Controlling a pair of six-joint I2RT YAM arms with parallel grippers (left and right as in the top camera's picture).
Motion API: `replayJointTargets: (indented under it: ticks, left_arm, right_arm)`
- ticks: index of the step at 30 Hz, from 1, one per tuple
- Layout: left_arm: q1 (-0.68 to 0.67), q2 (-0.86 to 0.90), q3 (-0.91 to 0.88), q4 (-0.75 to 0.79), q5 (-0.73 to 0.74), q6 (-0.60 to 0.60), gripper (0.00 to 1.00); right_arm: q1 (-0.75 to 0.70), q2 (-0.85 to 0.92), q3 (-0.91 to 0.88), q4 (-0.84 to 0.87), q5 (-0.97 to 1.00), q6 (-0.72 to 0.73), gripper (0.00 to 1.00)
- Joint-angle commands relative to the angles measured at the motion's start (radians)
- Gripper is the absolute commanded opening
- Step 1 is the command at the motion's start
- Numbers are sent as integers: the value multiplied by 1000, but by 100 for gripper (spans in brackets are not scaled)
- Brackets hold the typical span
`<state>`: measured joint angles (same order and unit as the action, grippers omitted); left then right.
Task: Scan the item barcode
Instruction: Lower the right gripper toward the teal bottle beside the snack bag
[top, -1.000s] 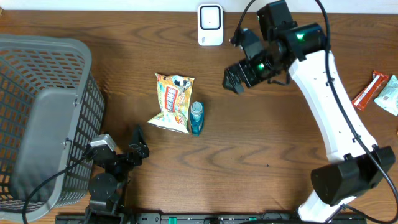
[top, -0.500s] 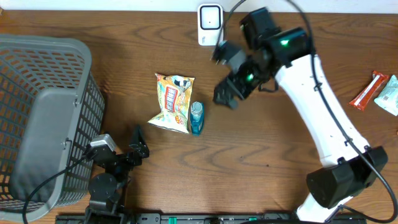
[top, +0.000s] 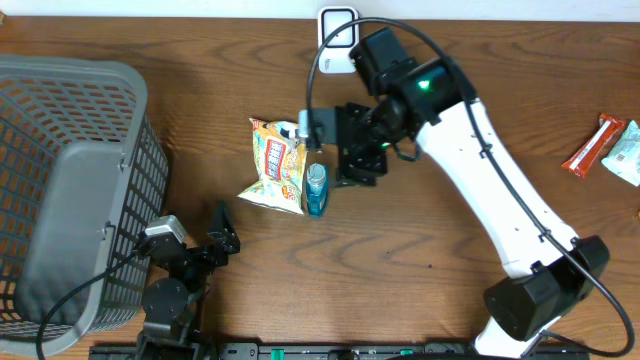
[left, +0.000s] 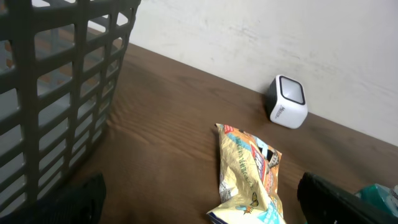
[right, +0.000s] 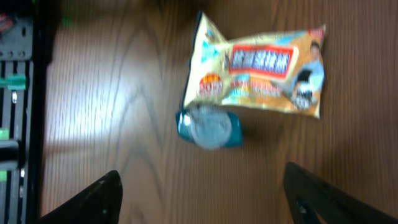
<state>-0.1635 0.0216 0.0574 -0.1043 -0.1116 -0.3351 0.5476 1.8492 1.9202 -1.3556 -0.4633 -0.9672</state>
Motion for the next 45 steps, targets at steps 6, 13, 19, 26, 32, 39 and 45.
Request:
replayJointTargets:
  ticks: [6,13,19,26,32,39,45]
  left_arm:
    - [4,-3,-23,-21,-13,12,98]
    - [4,-3,-23,-21,-13,12,98]
    - [4,-3,-23,-21,-13,12,98]
    - [4,-3,-23,-21,-13,12,98]
    - [4,-3,-23,-21,-13,12,98]
    - [4,-3,-23,-21,-13,12,98]
    - [4,-3,-23,-21,-13,12,98]
  right_arm:
    - [55,142,-6,151,13,179,89]
    - [-6,172,-6,264,-292,188,99]
    - [-68,144,-6,243,-272,266,99]
    - [-114,-36,-6,58,-265,71,99]
    - [-80,-175,-6,135,59,427,99]
    - [34,-175,-6,98,497,1630,99]
    - [127,-123,-6,156,458,1666,99]
